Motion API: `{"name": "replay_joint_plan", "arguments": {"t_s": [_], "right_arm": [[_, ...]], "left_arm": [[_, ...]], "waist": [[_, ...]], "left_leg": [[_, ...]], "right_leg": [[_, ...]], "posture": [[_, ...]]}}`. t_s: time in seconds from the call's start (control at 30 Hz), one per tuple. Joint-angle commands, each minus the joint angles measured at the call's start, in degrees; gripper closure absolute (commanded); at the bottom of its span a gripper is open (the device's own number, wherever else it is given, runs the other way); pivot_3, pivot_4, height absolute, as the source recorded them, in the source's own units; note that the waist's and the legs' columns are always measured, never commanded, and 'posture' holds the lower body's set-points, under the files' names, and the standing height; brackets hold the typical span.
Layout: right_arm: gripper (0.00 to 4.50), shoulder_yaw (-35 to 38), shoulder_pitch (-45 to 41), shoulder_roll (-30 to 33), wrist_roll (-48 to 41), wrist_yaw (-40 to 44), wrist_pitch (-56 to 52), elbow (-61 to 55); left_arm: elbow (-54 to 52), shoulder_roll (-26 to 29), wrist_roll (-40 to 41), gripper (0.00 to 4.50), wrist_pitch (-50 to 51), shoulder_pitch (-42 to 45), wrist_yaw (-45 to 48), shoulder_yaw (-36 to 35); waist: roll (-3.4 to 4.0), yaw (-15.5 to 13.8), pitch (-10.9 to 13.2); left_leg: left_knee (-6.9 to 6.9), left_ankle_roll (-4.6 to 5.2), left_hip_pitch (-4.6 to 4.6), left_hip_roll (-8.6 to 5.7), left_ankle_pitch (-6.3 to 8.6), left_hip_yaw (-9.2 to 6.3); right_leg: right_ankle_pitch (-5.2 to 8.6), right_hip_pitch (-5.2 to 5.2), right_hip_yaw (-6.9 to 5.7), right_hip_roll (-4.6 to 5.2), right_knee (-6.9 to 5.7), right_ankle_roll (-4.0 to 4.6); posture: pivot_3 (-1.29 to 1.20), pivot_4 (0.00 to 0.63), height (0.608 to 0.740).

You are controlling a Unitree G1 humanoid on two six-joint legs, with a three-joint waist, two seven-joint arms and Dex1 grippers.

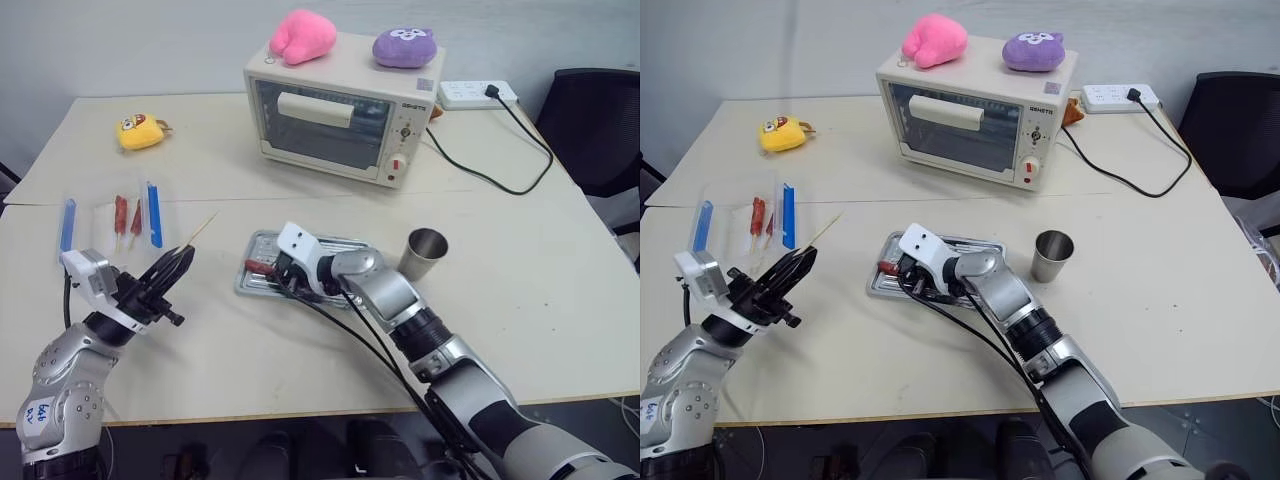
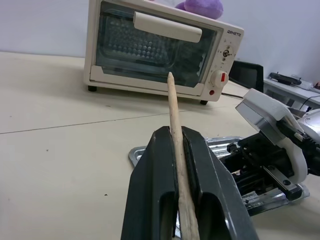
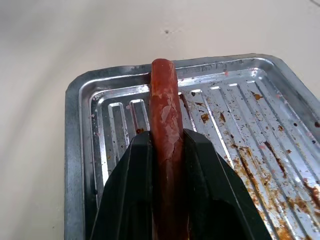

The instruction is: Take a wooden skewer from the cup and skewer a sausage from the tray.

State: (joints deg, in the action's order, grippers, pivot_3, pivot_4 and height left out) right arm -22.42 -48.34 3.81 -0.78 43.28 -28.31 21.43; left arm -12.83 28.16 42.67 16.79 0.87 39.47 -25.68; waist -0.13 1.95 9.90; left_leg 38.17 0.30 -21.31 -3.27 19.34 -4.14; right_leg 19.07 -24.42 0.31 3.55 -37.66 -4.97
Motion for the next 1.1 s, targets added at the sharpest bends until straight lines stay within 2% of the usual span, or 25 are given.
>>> {"name": "replay_joint_plan", "arguments": {"t_s": [0.03, 0.1, 0.2, 0.37, 0.53, 0.73, 0.87, 1.1], "right_arm": [[3.64, 3.4, 0.5, 2.2, -4.7, 5.0, 1.4, -8.8], [3.64, 4.5, 1.2, 4.9, -7.1, 8.3, 0.0, -14.0], [3.64, 5.5, 3.8, 12.6, -10.7, 14.8, -2.8, -24.1], [3.64, 9.1, 10.0, 27.9, -17.5, 24.1, -7.3, -39.2], [3.64, 13.3, 17.1, 39.4, -20.8, 28.3, -7.4, -46.6], [3.64, 17.6, 23.3, 44.7, -22.9, 28.5, -5.1, -49.3], [3.64, 21.5, 28.6, 46.3, -24.8, 27.6, -4.4, -52.5], [3.64, 24.4, 31.2, 47.6, -27.5, 25.2, -5.9, -55.3]], "left_arm": [[-2.6, 1.6, 2.0, 4.5, 0.7, 1.0, 1.1, -0.9], [-2.8, 2.2, 2.9, 4.5, 1.5, 1.4, 2.0, -0.9], [-2.9, 4.5, 4.8, 4.5, 3.8, 2.2, 4.8, -0.5], [-2.9, 11.9, 7.5, 4.5, 9.5, 3.8, 13.9, 2.1], [-2.9, 18.3, 6.4, 4.5, 12.2, 4.6, 23.5, 7.1], [-1.4, 20.9, 2.8, 4.5, 11.3, 6.1, 31.1, 13.7], [-0.2, 18.1, 1.0, 4.5, 10.0, 7.9, 31.7, 17.1], [0.5, 16.2, -0.6, 4.5, 9.8, 9.5, 33.7, 20.8]], "waist": [[0.0, 0.0, 0.0], [0.0, -0.1, 0.0], [0.0, -0.3, 0.0], [-0.03, -0.5, 0.0], [-0.03, -0.3, 0.0], [-0.03, -0.5, 0.0], [-0.03, -0.9, 0.0], [-0.05, -1.8, 0.0]], "left_leg": [[0.0, 0.0, -0.01, 0.0, 0.0, 0.0], [0.0, 0.0, -0.02, 0.0, 0.0, 0.0], [0.0, 0.0, -0.03, 0.0, 0.0, 0.0], [0.01, 0.02, -0.12, -0.01, 0.01, -0.07], [-0.07, 0.02, -0.1, 0.02, 0.01, -0.04], [-0.07, 0.03, -0.1, 0.02, 0.01, -0.01], [-0.08, 0.04, -0.1, 0.02, 0.01, -0.01], [0.01, 0.05, -0.09, 0.02, 0.02, -0.01]], "right_leg": [[0.0, 0.0, 0.0, 0.0, 0.0, 0.0], [0.0, 0.0, 0.0, 0.0, 0.0, 0.0], [0.0, 0.0, 0.0, 0.01, 0.03, 0.0], [0.0, 0.07, 0.01, 0.02, 0.24, 0.0], [0.01, 0.06, 0.04, 0.0, 0.49, 0.02], [0.01, 0.07, 0.07, 0.01, 0.52, 0.02], [0.01, 0.09, 0.07, 0.01, 0.55, 0.02], [0.01, 0.12, 0.08, 0.01, 0.51, 0.02]], "posture": [[0.0, 0.15, 0.74], [0.0, 0.15, 0.74], [0.0, 0.15, 0.74], [0.0, 0.15, 0.74], [0.0, 0.15, 0.74], [0.0, 0.15, 0.74], [0.0, 0.15, 0.74], [0.0, 0.15, 0.74]]}}
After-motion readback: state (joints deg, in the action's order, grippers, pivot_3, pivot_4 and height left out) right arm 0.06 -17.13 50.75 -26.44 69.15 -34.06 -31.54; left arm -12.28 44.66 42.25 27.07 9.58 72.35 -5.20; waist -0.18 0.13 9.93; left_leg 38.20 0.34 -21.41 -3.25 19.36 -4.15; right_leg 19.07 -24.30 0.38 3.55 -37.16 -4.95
